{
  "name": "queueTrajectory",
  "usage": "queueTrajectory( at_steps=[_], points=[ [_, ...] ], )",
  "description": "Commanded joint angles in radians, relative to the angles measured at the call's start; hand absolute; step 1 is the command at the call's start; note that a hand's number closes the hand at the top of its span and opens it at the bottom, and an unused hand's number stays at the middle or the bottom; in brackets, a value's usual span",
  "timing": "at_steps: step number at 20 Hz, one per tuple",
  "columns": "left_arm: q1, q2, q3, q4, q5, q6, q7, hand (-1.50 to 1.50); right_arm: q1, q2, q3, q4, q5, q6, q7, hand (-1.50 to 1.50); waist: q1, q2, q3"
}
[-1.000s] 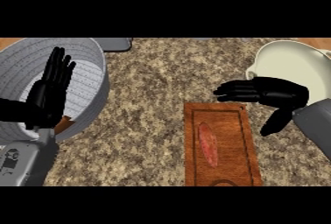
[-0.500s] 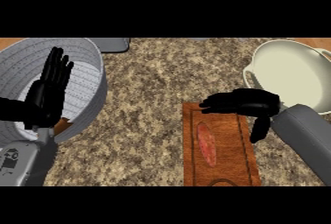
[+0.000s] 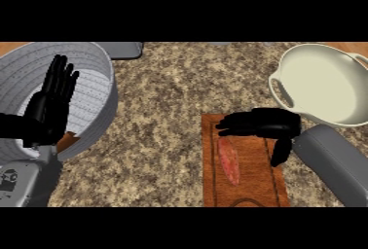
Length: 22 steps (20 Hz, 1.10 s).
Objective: Pick the sweet potato from the cutting board and place it in the pot
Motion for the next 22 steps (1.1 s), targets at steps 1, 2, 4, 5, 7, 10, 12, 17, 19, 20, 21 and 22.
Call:
queueTrajectory(
  at_steps=[1,2,4,5,7,10,12,17,19,20,21,22],
  points=[
    [-0.014,-0.004,0.015,-0.003,-0.010,0.001,0.027,0.00,0.074,0.022,-0.006,-0.060,0.024,0.022,-0.054,-1.50,-0.006,-0.002,0.000],
    [0.001,-0.031,-0.004,-0.009,-0.038,0.012,-0.002,0.00,0.046,0.026,-0.029,0.006,0.050,0.028,-0.081,-1.50,-0.002,0.000,0.000],
    [-0.028,-0.016,0.034,0.026,-0.014,-0.030,0.011,0.00,0.047,0.069,-0.049,-0.049,0.093,0.040,0.017,-1.50,-0.004,-0.001,0.000],
    [-0.053,-0.038,0.027,0.082,-0.036,-0.016,-0.019,0.00,0.007,0.069,-0.067,0.001,0.103,0.047,-0.011,-1.50,-0.003,0.001,0.000],
    [0.002,-0.042,0.013,-0.006,-0.026,-0.021,0.021,0.00,0.040,0.124,-0.036,0.041,0.167,-0.028,0.030,-1.50,0.001,0.000,0.000],
    [0.041,-0.043,0.040,-0.004,-0.024,-0.042,-0.024,0.00,0.075,0.176,-0.043,0.029,0.205,-0.044,0.092,-1.50,0.000,0.000,0.000],
    [-0.009,-0.075,0.011,-0.008,-0.064,0.000,0.010,0.00,0.105,0.173,-0.050,0.036,0.231,-0.036,0.059,-1.50,-0.003,-0.001,0.000],
    [0.014,-0.070,0.031,-0.024,-0.074,-0.030,0.015,0.00,0.068,0.263,-0.097,0.126,0.305,-0.054,0.022,-1.50,0.001,0.000,0.000],
    [0.011,-0.072,0.036,-0.040,-0.072,-0.027,0.031,0.00,0.066,0.286,-0.098,0.201,0.327,-0.093,-0.014,-1.50,0.003,0.001,0.000],
    [0.014,-0.079,0.035,-0.034,-0.084,-0.023,0.027,0.00,0.123,0.286,-0.088,0.066,0.334,-0.041,0.055,-1.50,-0.003,-0.001,0.000],
    [-0.010,-0.046,0.082,0.027,-0.052,-0.068,-0.006,0.00,0.142,0.294,-0.083,0.071,0.335,-0.059,0.043,-1.50,-0.005,-0.001,0.000],
    [-0.021,-0.052,0.069,0.005,-0.057,-0.062,0.029,0.00,0.082,0.329,-0.101,0.172,0.348,-0.057,0.019,-1.50,0.000,0.001,0.000]
  ],
)
